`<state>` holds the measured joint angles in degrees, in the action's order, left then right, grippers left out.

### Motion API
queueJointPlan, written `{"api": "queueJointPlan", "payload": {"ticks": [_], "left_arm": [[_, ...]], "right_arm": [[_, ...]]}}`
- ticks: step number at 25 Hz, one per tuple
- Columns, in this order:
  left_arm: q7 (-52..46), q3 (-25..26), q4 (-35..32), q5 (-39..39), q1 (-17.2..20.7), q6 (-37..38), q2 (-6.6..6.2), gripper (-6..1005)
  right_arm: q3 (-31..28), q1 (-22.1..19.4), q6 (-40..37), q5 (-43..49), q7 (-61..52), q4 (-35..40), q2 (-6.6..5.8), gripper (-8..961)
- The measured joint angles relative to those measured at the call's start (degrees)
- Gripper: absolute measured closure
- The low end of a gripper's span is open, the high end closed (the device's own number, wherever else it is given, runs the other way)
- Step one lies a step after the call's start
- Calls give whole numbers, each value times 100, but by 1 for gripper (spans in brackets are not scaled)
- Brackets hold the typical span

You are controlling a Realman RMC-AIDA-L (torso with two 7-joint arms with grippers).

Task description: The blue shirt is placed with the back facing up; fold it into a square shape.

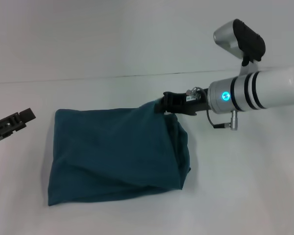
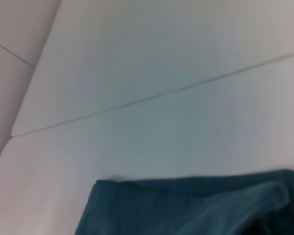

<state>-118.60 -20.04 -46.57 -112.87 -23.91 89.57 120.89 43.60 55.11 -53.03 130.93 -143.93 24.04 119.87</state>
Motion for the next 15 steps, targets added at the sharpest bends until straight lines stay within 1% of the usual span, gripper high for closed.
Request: {"api": "queueJointPlan", "payload": {"ticks": [7, 15], "left_arm": [[-7, 12, 0, 2, -7, 0, -17, 331], [-14, 18, -2, 3, -37, -1, -25, 330]], "right_arm": [[71, 91, 51, -52, 118, 237, -4, 917], [594, 103, 711, -51, 62, 250, -8, 917]]}}
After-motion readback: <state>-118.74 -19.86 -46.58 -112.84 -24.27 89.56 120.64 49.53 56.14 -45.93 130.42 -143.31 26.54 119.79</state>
